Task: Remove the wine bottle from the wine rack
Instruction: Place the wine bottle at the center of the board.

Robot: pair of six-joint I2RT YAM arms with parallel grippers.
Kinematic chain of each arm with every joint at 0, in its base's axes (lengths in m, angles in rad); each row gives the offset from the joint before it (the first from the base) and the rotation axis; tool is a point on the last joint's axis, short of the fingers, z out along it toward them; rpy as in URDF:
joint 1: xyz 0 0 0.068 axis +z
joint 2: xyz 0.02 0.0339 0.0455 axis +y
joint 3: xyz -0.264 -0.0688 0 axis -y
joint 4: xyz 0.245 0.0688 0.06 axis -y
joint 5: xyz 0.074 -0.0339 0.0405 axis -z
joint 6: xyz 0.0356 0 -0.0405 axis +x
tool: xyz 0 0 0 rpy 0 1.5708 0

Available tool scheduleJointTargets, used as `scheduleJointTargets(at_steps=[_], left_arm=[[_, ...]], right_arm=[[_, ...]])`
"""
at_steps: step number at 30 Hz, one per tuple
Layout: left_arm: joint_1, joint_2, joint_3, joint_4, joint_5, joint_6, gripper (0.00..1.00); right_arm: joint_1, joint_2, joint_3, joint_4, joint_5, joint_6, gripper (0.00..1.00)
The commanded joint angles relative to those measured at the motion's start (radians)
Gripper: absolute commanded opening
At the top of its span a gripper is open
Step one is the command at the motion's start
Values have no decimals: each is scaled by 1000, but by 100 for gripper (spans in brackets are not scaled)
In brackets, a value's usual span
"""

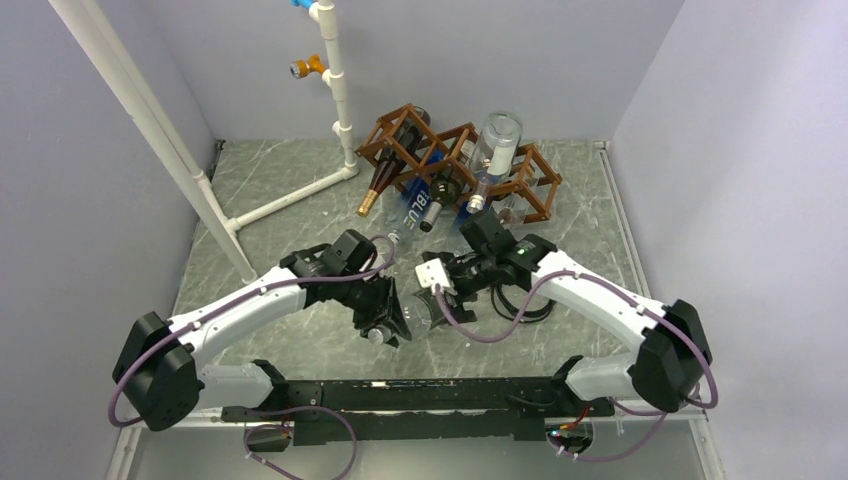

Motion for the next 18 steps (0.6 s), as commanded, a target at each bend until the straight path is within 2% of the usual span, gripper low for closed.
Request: scheduleJointTargets(at_steps=[1,11,18], left_arm=[[-12,5,98,135,115,11,0],[-13,51,121,161,131,25,0],[-14,67,99,226,151,8,23]], right_arm=[[45,43,-40,140,93,40,99],[63,84,-143,199,90,10,90],[64,98,-168,223,53,9,88]])
